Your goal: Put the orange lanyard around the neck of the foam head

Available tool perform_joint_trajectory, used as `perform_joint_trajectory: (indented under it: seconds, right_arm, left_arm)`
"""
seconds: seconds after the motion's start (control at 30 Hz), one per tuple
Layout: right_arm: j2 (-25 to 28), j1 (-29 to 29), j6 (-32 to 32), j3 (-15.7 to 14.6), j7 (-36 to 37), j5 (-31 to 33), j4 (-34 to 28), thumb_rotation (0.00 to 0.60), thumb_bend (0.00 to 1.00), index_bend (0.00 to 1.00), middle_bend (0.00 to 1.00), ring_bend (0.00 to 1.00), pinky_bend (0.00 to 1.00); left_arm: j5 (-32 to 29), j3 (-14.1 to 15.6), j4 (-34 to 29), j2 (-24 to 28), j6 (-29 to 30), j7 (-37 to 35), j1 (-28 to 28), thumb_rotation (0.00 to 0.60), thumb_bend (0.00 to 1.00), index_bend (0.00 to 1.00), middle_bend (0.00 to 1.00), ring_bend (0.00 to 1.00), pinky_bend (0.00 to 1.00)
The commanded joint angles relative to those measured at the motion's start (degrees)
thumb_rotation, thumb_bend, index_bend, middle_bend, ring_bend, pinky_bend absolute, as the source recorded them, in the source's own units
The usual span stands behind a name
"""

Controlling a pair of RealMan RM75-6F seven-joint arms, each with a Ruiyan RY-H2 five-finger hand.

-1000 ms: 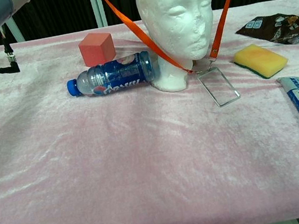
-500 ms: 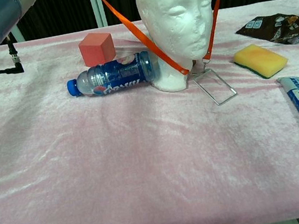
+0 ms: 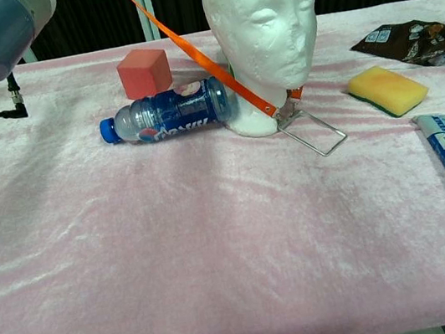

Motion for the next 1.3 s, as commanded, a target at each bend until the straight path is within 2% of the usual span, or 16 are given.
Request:
perform_joint_trajectory:
  seconds: [0.03, 0.33, 0.63, 0.77, 1.07, 1.3]
  right_arm:
    - [-1.62, 1.11, -0.85, -0.47, -0.78, 0.00, 2.56, 0.600, 0.60, 0.92, 0.35, 0.39, 0.32]
    - [-5.83, 3.83, -4.47, -1.98, -3.49, 0.12, 10.31, 0.600, 0.60, 0.92, 0.35, 0.39, 0.32]
    - [-8.68, 5.91, -5.95, -1.22, -3.63, -1.08, 16.42, 0.600, 0.60, 0.92, 0.35, 0.39, 0.32]
    - [-9.08, 6.05, -6.35, -1.25, -4.13, -1.26, 17.32, 0.600, 0.58, 0.91, 0.33, 0.38, 0.30]
    - [-8.40, 6.40, -8.73, -1.97, -8.99, 2.87, 17.21, 0.600, 0.51, 0.81, 0.29, 0.33, 0.23]
    - [-9.09, 6.67, -9.79, -1.26, -7.32, 1.74, 19.32, 0.600, 0.50, 0.79, 0.29, 0.33, 0.23]
  left_arm:
    - [0.33, -0.07, 1.43, -0.78, -0.35, -1.03, 0.04, 0.600, 0.44, 0.68, 0.54, 0.32, 0.39]
    - [1.10, 0.32, 6.09, -3.36, -1.61, -2.63, -0.32, 0.600, 0.42, 0.67, 0.54, 0.32, 0.39]
    - [2.61, -0.22, 10.85, -5.59, -1.24, -4.30, -0.98, 0.600, 0.42, 0.67, 0.54, 0.32, 0.39]
    - [2.37, -0.05, 12.16, -6.20, -1.96, -3.82, -0.99, 0.600, 0.40, 0.65, 0.53, 0.30, 0.38]
    - [1.45, -0.15, 14.47, -7.52, -2.82, -1.42, -1.34, 0.600, 0.38, 0.62, 0.50, 0.27, 0.37]
    - [1.32, -1.24, 16.58, -8.80, -1.73, -1.47, -1.69, 0.600, 0.38, 0.60, 0.50, 0.27, 0.37]
